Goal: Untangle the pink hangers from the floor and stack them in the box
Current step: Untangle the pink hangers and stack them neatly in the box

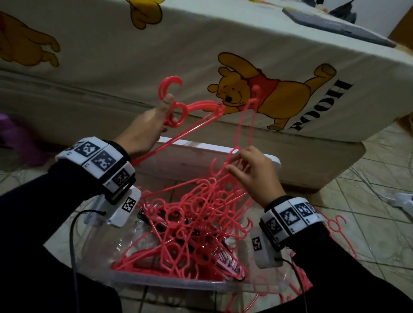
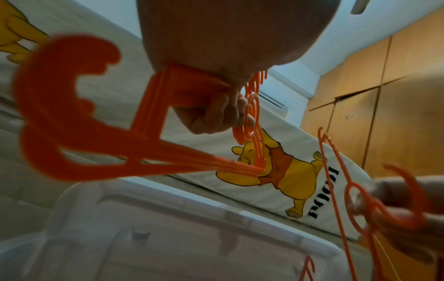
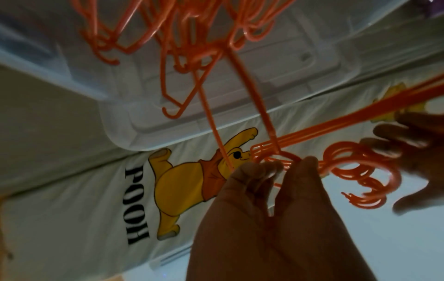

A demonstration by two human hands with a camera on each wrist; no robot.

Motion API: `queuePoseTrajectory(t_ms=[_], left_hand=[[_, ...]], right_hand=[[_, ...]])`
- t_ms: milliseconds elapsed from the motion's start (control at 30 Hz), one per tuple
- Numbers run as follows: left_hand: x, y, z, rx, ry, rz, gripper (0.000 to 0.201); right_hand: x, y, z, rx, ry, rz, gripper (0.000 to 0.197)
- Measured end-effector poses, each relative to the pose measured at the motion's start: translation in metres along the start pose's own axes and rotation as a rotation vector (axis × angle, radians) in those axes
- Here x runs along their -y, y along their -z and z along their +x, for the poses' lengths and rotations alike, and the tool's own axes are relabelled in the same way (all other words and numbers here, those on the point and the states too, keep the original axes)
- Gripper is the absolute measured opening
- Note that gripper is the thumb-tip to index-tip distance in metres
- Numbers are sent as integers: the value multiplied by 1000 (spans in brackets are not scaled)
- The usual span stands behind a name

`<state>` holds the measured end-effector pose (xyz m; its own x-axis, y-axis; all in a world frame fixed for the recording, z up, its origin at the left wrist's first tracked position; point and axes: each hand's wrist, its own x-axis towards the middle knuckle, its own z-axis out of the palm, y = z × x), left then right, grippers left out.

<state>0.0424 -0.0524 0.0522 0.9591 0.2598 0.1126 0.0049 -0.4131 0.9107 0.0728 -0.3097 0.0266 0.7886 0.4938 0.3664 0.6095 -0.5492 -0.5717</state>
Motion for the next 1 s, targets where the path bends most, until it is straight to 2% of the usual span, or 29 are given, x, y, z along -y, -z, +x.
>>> queuePoseTrajectory(t_ms=[133, 200, 300, 400, 500, 667, 733, 800, 867, 933, 1000], left_hand=[[-3, -19, -15, 40, -72, 81, 66], [-5, -31, -23, 44, -109, 109, 74], [-6, -44, -30, 175, -152, 105, 91], [-5, -52, -33, 249, -237, 136, 82], [0, -56, -35, 313, -258, 194, 91], [5, -59, -36, 295, -253, 361, 55], [7, -56, -35, 246, -282, 421, 39], [6, -50, -32, 202, -295, 447, 32], [6, -43, -29, 157, -291, 488, 33], [7, -36, -26, 90, -309, 595, 33], [7, -30, -24, 31, -330, 719, 32]], right_hand=[[5, -8, 2, -40, -183, 246, 9], [11, -15, 3, -33, -252, 395, 9], [21, -24, 4, -31, -318, 591, 14], [28, -29, 6, -39, -405, 722, 15], [32, -30, 9, -71, -521, 911, 13], [32, -28, 14, -39, -511, 1081, 12], [29, -26, 15, 6, -474, 1030, 10], [19, -23, 16, 65, -424, 850, 11], [6, -22, 15, 172, -310, 492, 9], [-5, -27, 10, 341, -137, 43, 7], [-9, -37, -1, 504, -18, -242, 18]])
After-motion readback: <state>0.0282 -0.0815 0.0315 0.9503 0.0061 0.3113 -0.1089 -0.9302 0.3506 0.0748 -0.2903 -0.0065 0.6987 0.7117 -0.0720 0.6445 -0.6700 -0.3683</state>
